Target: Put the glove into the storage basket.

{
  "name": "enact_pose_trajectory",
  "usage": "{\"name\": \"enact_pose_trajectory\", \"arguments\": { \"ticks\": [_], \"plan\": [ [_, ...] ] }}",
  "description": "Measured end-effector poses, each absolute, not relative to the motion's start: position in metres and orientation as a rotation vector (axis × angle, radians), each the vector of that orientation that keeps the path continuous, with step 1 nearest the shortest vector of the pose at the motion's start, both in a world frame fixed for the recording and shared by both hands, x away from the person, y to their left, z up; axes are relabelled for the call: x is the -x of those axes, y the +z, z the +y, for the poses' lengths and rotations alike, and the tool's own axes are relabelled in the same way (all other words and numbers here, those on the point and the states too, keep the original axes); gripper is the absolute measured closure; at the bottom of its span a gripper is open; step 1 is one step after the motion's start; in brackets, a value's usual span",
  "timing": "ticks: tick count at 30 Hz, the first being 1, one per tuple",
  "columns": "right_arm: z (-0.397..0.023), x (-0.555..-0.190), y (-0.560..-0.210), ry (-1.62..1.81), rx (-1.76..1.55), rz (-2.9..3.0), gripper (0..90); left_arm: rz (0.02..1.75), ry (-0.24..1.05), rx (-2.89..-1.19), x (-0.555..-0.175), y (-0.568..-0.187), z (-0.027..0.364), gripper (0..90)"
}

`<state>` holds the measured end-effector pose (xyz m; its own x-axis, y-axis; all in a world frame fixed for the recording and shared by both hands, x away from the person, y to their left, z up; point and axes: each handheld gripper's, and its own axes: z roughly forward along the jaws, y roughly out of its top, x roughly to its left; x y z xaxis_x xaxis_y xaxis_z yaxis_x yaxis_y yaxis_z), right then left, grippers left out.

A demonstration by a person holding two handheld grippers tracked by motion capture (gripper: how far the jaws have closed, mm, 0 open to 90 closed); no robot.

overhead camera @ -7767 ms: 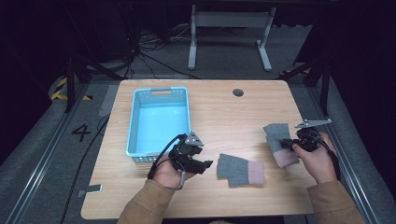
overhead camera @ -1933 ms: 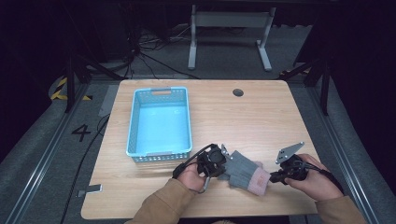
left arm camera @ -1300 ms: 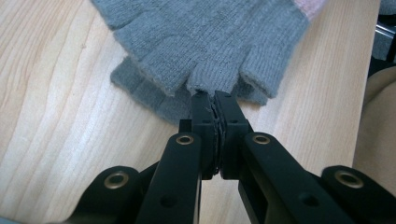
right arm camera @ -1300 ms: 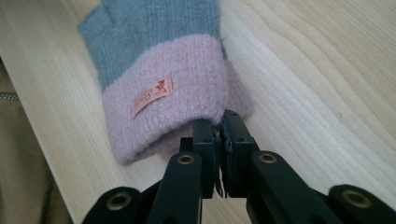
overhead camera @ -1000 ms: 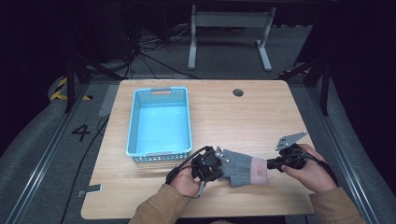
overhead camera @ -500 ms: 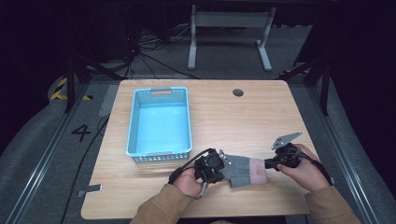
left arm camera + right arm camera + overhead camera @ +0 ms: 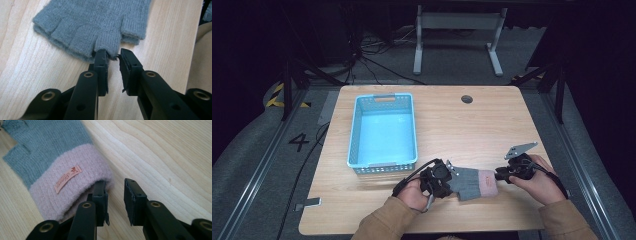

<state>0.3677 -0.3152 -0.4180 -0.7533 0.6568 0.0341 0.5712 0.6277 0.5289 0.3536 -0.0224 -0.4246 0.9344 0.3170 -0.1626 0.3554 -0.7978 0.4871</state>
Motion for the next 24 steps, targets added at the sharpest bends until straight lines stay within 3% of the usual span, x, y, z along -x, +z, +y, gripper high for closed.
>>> {"name": "enact_pose_trajectory", "arguments": {
  "ticks": [24],
  "plan": [
    [-0.339, -0.36, -0.407, 0.843, -1.113, 2.599, 67.0, 0.56, 0.005, -2.395, -0.361, -0.403, -0.029, 46.5]
  ]
}}
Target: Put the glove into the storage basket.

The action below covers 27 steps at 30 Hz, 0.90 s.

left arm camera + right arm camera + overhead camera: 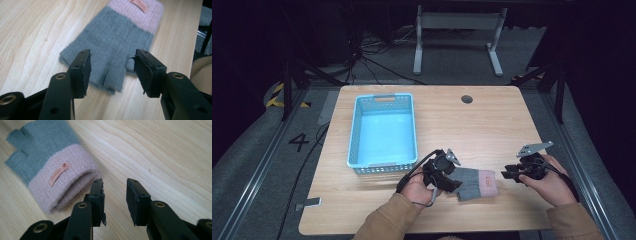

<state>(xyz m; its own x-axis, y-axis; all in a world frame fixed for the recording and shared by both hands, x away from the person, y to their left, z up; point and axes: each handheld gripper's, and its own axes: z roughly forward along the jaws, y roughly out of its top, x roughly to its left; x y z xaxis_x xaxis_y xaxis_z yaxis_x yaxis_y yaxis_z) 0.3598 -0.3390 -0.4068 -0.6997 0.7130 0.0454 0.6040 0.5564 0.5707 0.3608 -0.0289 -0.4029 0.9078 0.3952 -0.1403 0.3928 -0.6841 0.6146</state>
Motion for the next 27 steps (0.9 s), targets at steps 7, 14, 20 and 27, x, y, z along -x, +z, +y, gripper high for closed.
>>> {"name": "enact_pose_trajectory", "arguments": {
  "ticks": [7, 14, 20, 27],
  "plan": [
    [-0.345, -0.356, -0.405, 0.864, -1.145, 2.576, 64.7, 0.55, 0.011, -2.362, -0.366, -0.405, -0.041, 38.9],
    [-0.348, -0.353, -0.406, 0.876, -1.169, 2.564, 63.4, 0.509, 0.042, -2.399, -0.367, -0.415, -0.056, 36.8],
    [-0.35, -0.35, -0.407, 0.888, -1.18, 2.564, 62.3, 0.515, 0.052, -2.425, -0.372, -0.425, -0.064, 34.8],
    [-0.351, -0.349, -0.407, 0.898, -1.193, 2.563, 61.5, 0.52, 0.07, -2.458, -0.373, -0.432, -0.071, 30.9]
  ]
}}
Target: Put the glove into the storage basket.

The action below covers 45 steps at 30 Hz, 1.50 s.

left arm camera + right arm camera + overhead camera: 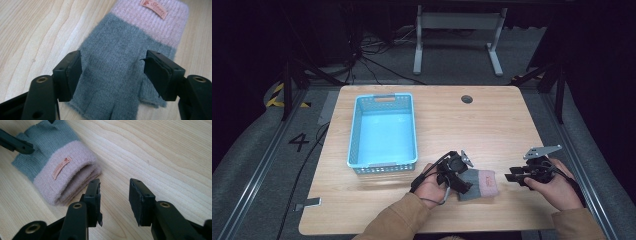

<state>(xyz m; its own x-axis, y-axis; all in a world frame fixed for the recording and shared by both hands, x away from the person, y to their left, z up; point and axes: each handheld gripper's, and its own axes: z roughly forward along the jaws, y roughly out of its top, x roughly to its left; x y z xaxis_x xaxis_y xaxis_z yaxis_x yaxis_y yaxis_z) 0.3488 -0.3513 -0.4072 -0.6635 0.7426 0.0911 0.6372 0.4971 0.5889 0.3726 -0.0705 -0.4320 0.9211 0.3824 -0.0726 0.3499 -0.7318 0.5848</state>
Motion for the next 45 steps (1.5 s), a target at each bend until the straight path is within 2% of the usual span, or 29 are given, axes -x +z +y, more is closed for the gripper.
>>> {"name": "enact_pose_trajectory", "arguments": {
  "ticks": [5, 10, 17, 25, 32, 36, 37, 38, 39, 40, 45],
  "plan": [
    [-0.351, -0.349, -0.408, 0.905, -1.203, 2.56, 60.7, 0.517, 0.095, -2.494, -0.372, -0.439, -0.076, 23.1],
    [-0.351, -0.349, -0.409, 0.909, -1.199, 2.567, 60.1, 0.517, 0.105, -2.498, -0.371, -0.444, -0.079, 19.4],
    [-0.351, -0.349, -0.409, 0.916, -1.203, 2.569, 60.0, 0.514, 0.097, -2.487, -0.37, -0.446, -0.078, 16.5],
    [-0.35, -0.35, -0.411, 0.92, -1.21, 2.57, 59.9, 0.516, 0.094, -2.483, -0.37, -0.448, -0.078, 18.6],
    [-0.351, -0.351, -0.41, 0.932, -1.208, 2.56, 59.8, 0.54, 0.102, -2.501, -0.367, -0.445, -0.079, 26.7],
    [-0.351, -0.351, -0.41, 0.938, -1.205, 2.557, 59.7, 0.504, 0.093, -2.496, -0.364, -0.444, -0.078, 43.5],
    [-0.351, -0.352, -0.411, 0.945, -1.208, 2.558, 59.6, 0.506, 0.088, -2.492, -0.363, -0.443, -0.077, 50.5],
    [-0.351, -0.352, -0.411, 0.942, -1.206, 2.558, 59.7, 0.508, 0.086, -2.492, -0.363, -0.443, -0.077, 54.6],
    [-0.351, -0.352, -0.411, 0.942, -1.206, 2.558, 59.7, 0.5, 0.081, -2.498, -0.362, -0.442, -0.077, 54.6],
    [-0.351, -0.352, -0.411, 0.943, -1.207, 2.557, 59.6, 0.498, 0.084, -2.495, -0.361, -0.442, -0.077, 61.0],
    [-0.351, -0.353, -0.411, 0.947, -1.205, 2.554, 59.6, 0.534, 0.095, -2.5, -0.358, -0.438, -0.077, 65.4]
  ]
}}
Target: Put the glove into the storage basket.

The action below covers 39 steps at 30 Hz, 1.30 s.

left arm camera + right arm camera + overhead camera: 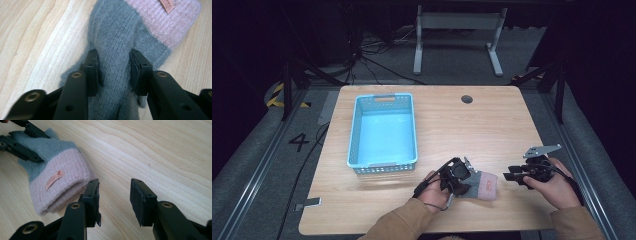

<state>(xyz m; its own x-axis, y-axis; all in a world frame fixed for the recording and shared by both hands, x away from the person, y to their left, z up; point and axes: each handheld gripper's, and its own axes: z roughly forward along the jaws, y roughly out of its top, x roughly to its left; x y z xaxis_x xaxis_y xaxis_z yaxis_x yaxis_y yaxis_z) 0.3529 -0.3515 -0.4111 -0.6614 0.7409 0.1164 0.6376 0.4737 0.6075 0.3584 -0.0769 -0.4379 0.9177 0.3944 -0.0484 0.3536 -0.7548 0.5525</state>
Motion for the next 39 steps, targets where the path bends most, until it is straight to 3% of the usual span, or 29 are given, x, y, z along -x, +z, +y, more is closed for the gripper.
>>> {"name": "enact_pose_trajectory", "arguments": {
  "ticks": [19, 39],
  "plan": [
    [-0.337, -0.37, -0.41, 0.951, -1.151, 2.589, 59.4, 0.559, 0.076, -2.38, -0.356, -0.389, -0.029, 67.4],
    [-0.32, -0.39, -0.408, 0.975, -1.101, 2.622, 59.2, 0.554, 0.157, -2.295, -0.366, -0.341, 0.036, 67.0]
  ]
}}
